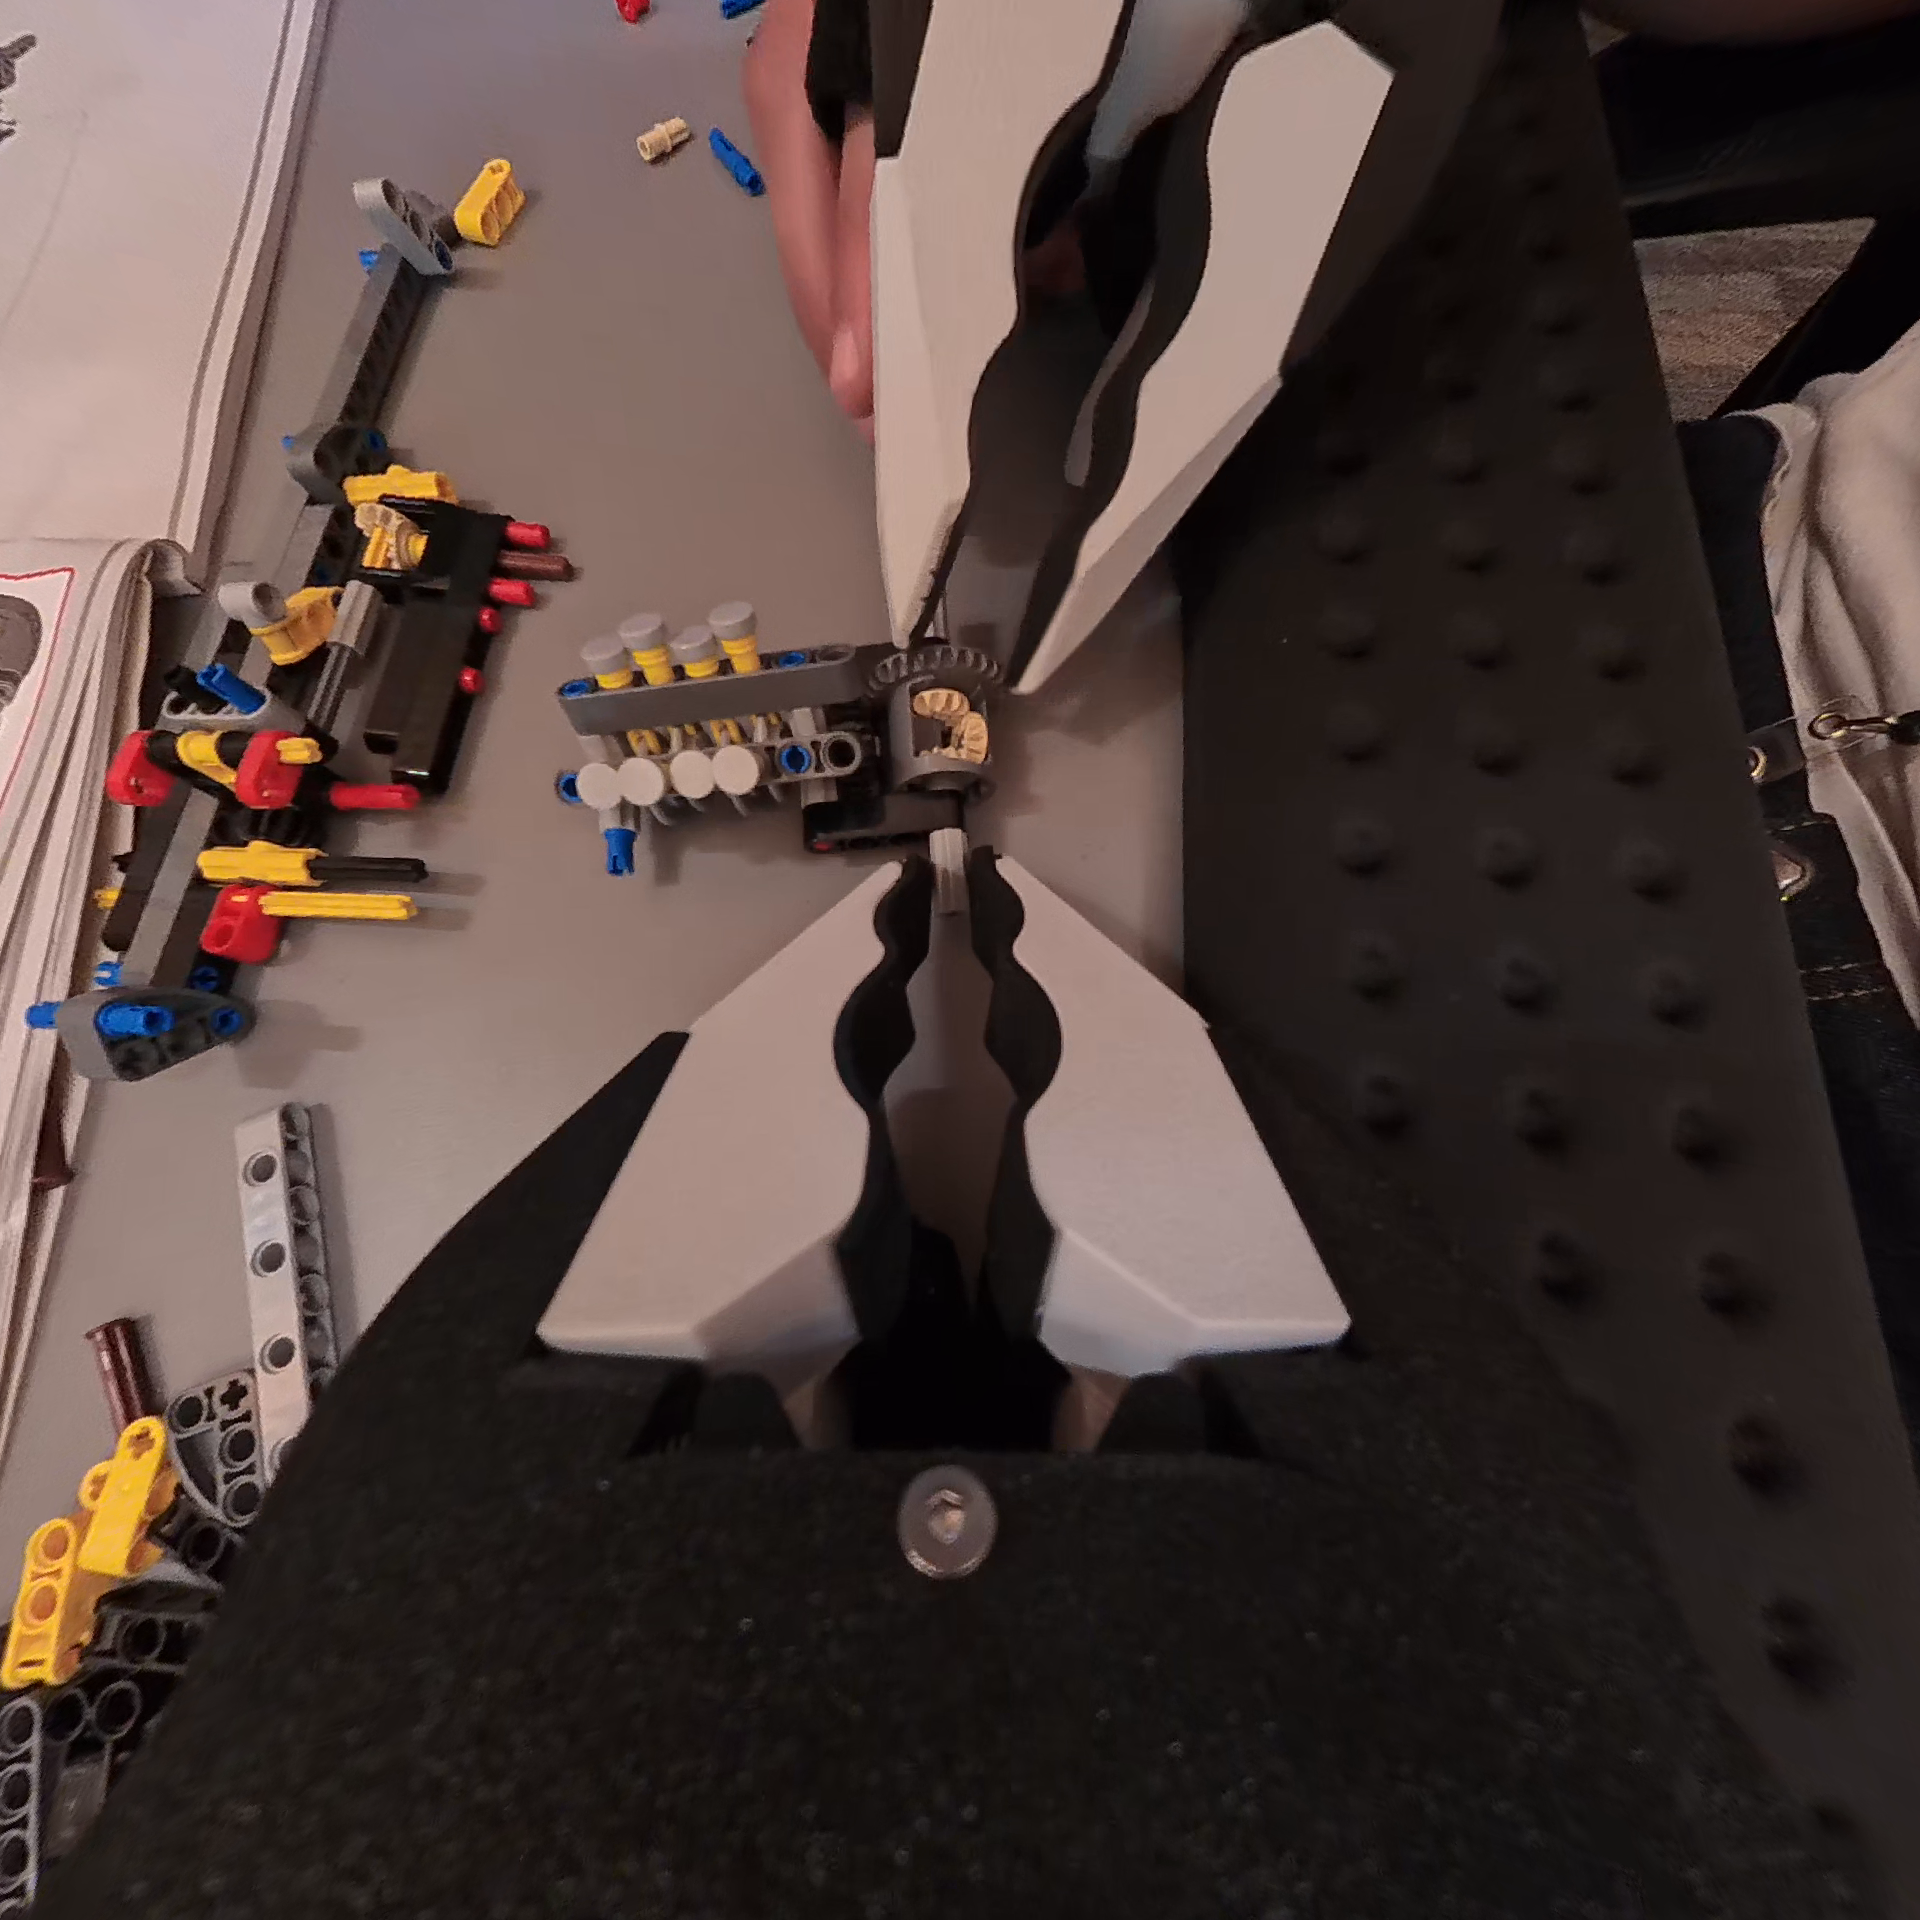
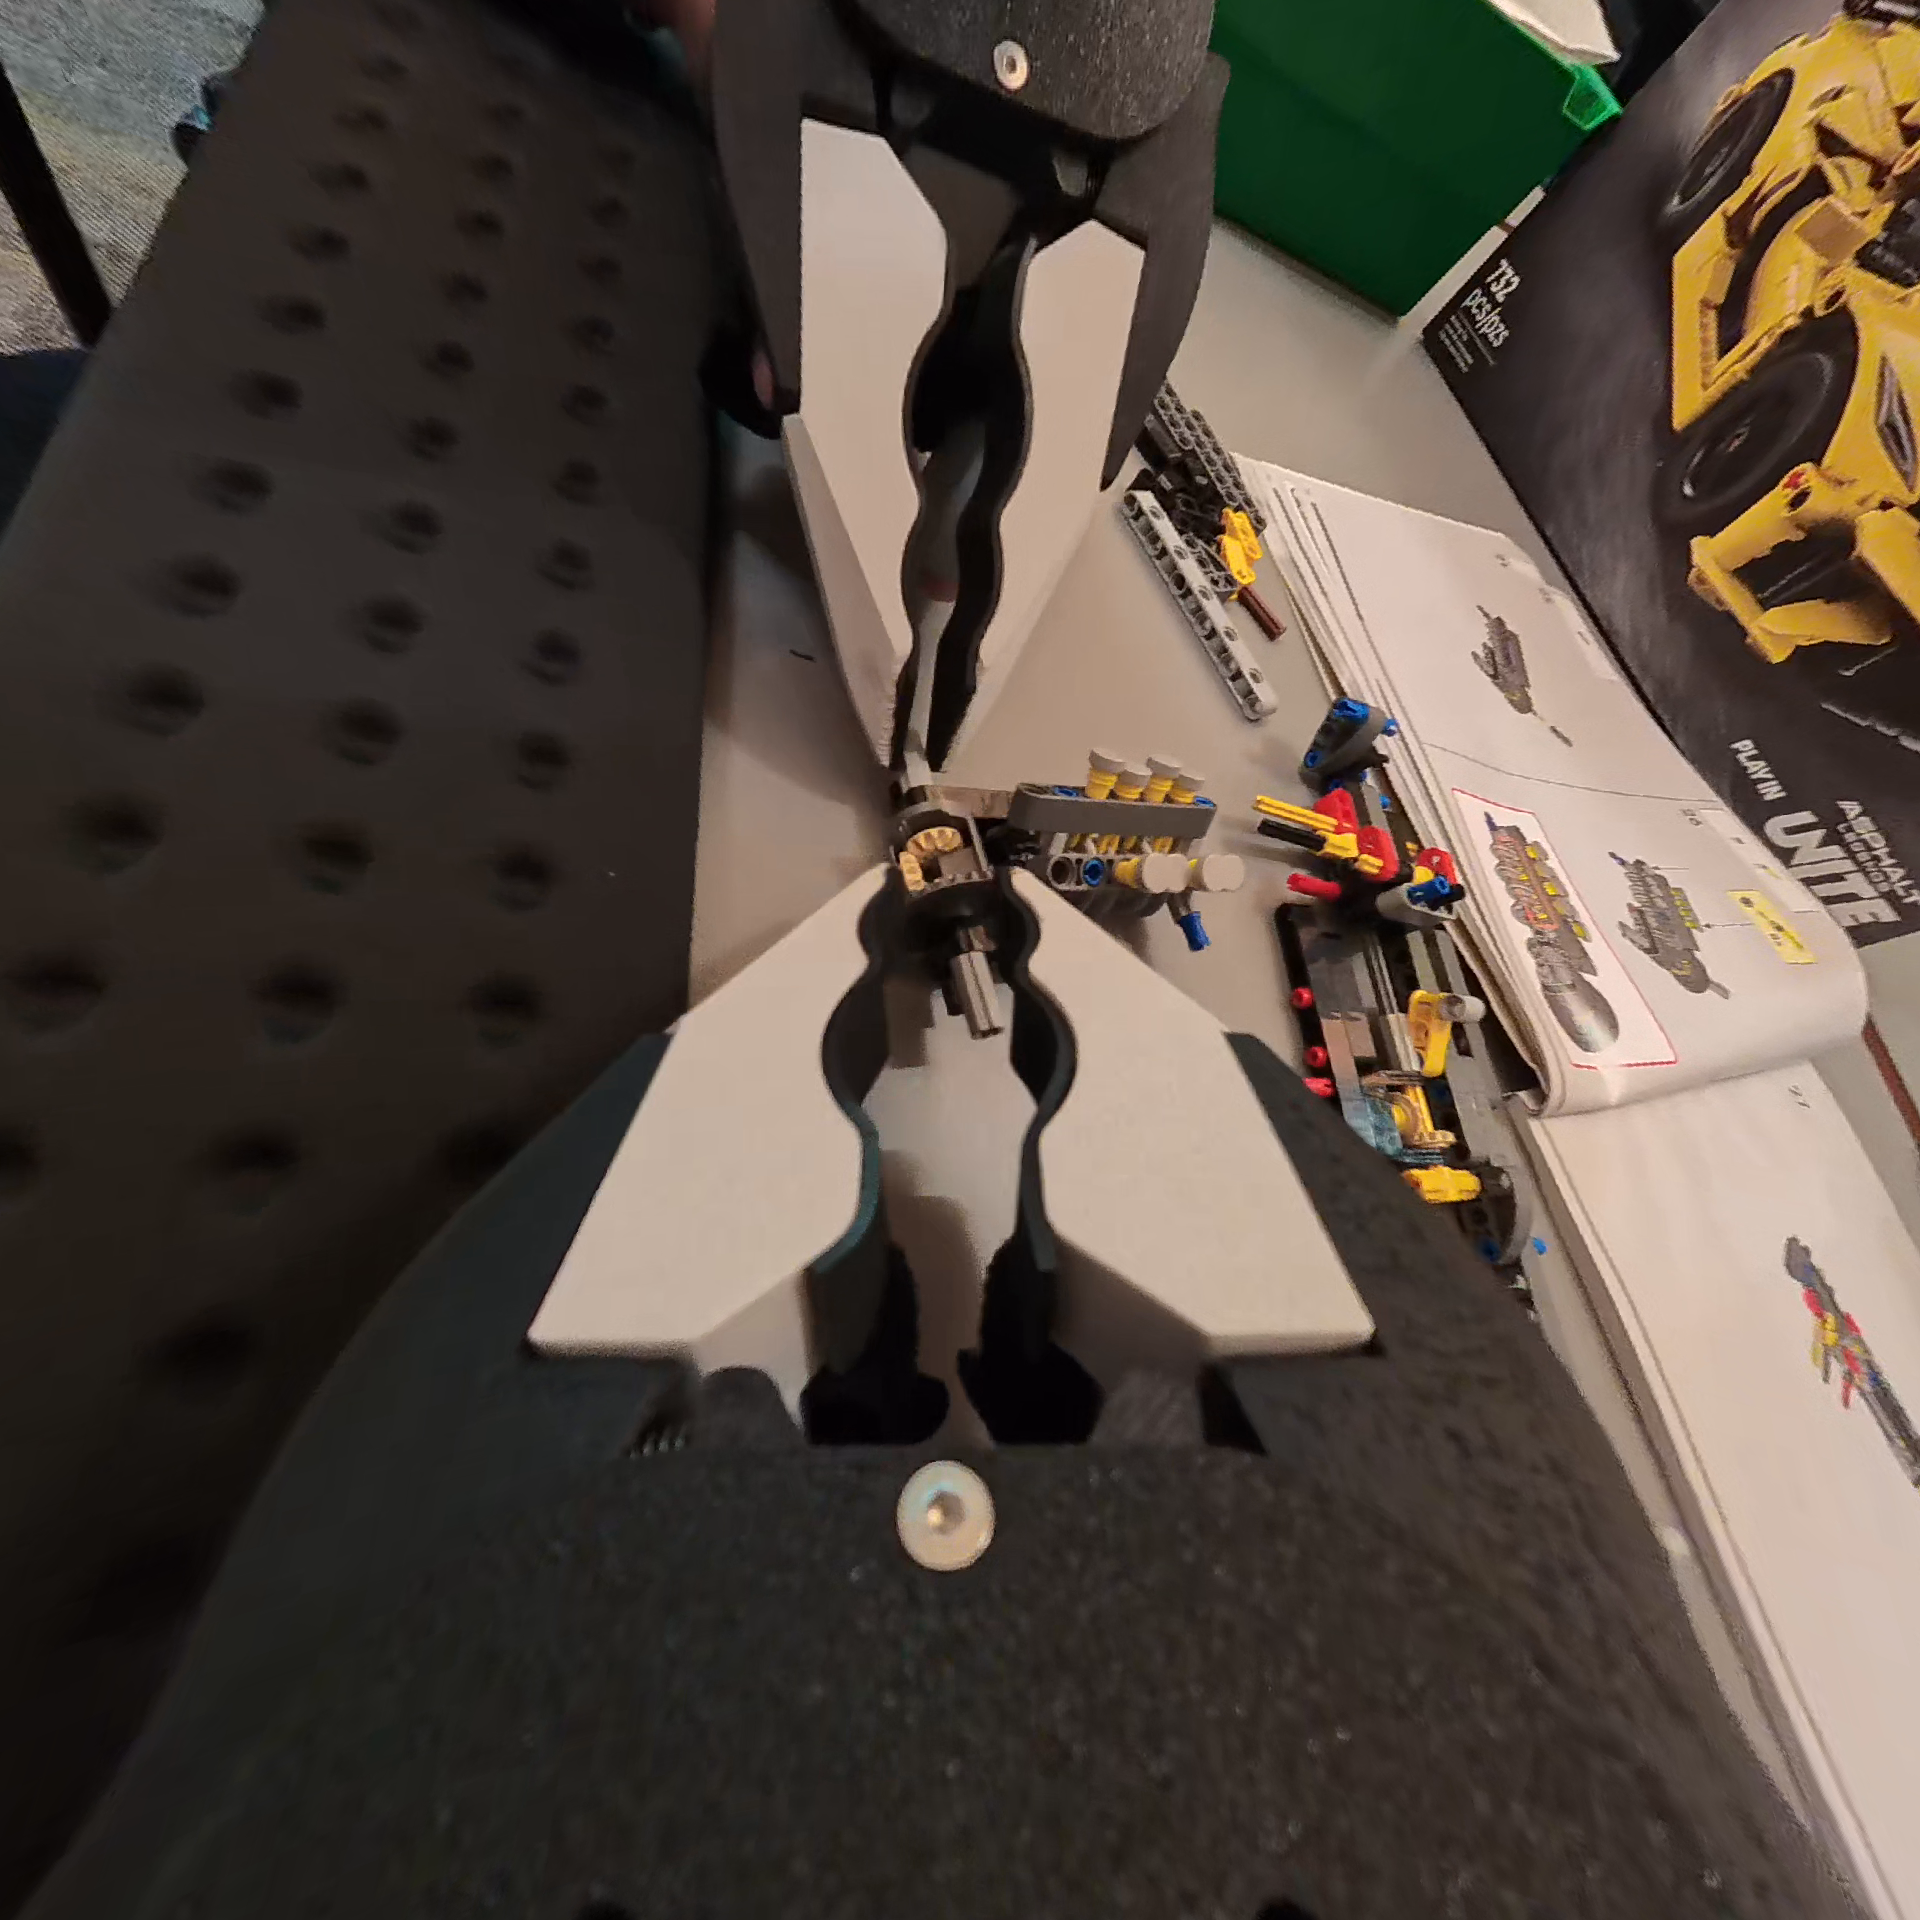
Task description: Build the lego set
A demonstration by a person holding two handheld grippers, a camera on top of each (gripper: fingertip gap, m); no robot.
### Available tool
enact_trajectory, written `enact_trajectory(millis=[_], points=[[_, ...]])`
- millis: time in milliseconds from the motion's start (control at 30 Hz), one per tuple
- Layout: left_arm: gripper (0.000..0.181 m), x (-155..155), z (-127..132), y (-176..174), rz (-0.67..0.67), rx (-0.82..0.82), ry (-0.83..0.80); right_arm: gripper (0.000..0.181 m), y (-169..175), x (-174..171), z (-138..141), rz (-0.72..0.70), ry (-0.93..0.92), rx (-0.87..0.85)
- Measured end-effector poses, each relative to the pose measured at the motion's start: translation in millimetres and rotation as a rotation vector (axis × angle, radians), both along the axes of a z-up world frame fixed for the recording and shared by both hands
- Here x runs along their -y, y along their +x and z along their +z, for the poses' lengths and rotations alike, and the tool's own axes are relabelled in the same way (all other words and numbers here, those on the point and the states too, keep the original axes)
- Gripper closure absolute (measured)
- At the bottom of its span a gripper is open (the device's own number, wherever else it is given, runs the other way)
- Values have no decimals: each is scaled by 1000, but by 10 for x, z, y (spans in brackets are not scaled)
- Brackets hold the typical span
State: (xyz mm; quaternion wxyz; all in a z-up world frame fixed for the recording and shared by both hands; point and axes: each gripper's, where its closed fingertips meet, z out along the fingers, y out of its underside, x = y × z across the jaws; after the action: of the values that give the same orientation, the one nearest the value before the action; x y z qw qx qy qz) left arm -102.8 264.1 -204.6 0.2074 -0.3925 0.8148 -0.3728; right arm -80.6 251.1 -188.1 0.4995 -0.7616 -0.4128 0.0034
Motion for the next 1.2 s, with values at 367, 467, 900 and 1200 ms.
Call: enact_trajectory(millis=[367,467,900,1200], points=[[147,3,0,107,40,-23,-33,173,-28,76,-81,52,-36,20],[150,-13,-20,142,49,-16,-4,170,-8,69,-68,33,-37,30],[150,-207,195,228,222,-90,-348,163,-41,-121,235,-55,251,215],[181,-282,484,237,240,-80,-663,162,-5,-234,173,-102,316,430]])
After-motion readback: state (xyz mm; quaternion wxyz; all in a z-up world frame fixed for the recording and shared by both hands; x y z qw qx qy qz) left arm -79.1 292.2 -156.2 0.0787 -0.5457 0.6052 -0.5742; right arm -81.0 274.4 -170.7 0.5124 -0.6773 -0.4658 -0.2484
